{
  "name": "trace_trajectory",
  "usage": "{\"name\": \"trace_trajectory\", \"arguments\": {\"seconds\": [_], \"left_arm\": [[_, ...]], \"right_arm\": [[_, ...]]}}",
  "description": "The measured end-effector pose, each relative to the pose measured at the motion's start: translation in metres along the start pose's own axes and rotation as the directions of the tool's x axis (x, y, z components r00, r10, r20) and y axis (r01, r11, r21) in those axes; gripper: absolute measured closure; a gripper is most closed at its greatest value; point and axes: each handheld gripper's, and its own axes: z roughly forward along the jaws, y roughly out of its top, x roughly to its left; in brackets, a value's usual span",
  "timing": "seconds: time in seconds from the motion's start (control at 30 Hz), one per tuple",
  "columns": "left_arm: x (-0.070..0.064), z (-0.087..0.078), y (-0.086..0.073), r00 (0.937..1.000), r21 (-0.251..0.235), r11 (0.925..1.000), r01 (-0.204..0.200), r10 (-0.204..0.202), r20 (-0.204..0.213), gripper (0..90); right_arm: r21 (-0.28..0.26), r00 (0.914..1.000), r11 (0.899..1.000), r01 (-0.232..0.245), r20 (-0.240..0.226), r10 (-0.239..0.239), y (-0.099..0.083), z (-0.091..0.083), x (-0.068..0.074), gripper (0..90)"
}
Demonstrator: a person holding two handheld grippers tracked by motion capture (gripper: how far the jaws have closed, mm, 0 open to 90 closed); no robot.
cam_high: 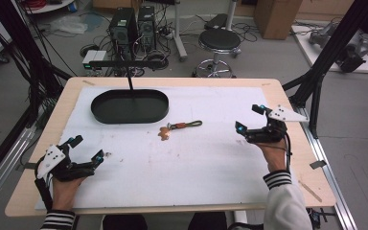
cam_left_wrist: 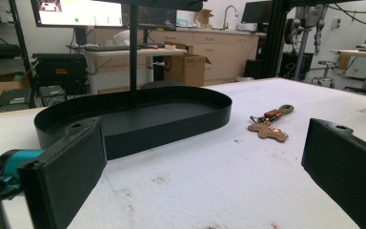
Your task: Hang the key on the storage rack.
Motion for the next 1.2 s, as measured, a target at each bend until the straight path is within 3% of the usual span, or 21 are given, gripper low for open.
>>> {"name": "trace_trajectory", "arguments": {"seconds": [0.3,0.33,0.43,0.47,0.63,0.73,0.8,1.0,1.03,1.07,1.1,1.2], "left_arm": [[-0.001,0.0,0.0,1.0,0.006,1.0,-0.007,0.007,0.001,1.7],[-0.001,0.0,0.0,1.0,0.006,0.9999,-0.009,0.009,0.0,1.7],[-0.001,0.0,0.0,0.9999,0.005,0.9999,-0.011,0.011,0.0,1.7],[-0.001,0.0,0.0,0.9999,0.006,0.9999,-0.011,0.011,-0.001,1.7],[-0.001,0.0,0.0,0.9999,0.003,0.9999,-0.011,0.011,0.002,1.7],[-0.001,0.0,0.0,0.9999,0.001,0.9999,-0.013,0.013,0.001,1.7],[-0.001,0.0,0.0,0.9999,0.001,0.9999,-0.012,0.012,0.001,1.7],[-0.001,0.0,0.0,0.9999,0.004,0.9999,-0.011,0.011,0.004,1.7],[-0.001,0.0,0.0,0.9999,0.004,0.9999,-0.011,0.011,0.004,1.7],[-0.001,0.0,0.0,0.9999,0.003,0.9999,-0.011,0.011,0.005,1.7],[-0.001,0.0,0.0,0.9999,0.004,0.9999,-0.011,0.011,0.006,1.7],[-0.001,-0.001,0.0,0.9999,-0.004,0.9999,-0.011,0.011,0.01,1.7]], "right_arm": [[0.109,0.9929,0.993,0.054,-0.112,-0.042,0.027,0.045,-0.011,1.0],[0.143,0.9887,0.988,0.064,-0.144,-0.043,0.031,0.056,-0.013,1.0],[0.176,0.9843,0.981,0.082,-0.168,-0.052,0.035,0.067,-0.015,1.0],[0.209,0.9792,0.973,0.096,-0.195,-0.054,0.039,0.077,-0.016,1.0],[0.243,0.9668,0.96,0.14,-0.243,-0.08,0.049,0.097,-0.017,1.0],[0.288,0.9606,0.942,0.174,-0.26,-0.098,0.053,0.107,-0.018,1.0],[0.298,0.9559,0.936,0.186,-0.275,-0.102,0.055,0.113,-0.018,1.0],[0.37,0.9307,0.891,0.263,-0.341,-0.133,0.06,0.134,-0.02,1.0],[0.37,0.9307,0.891,0.263,-0.341,-0.133,0.06,0.134,-0.02,1.0],[0.398,0.9256,0.873,0.284,-0.351,-0.141,0.062,0.141,-0.021,1.0],[0.407,0.9221,0.864,0.296,-0.358,-0.148,0.062,0.144,-0.021,1.0],[0.42,0.9144,0.85,0.318,-0.373,-0.158,0.064,0.152,-0.021,1.0]]}}
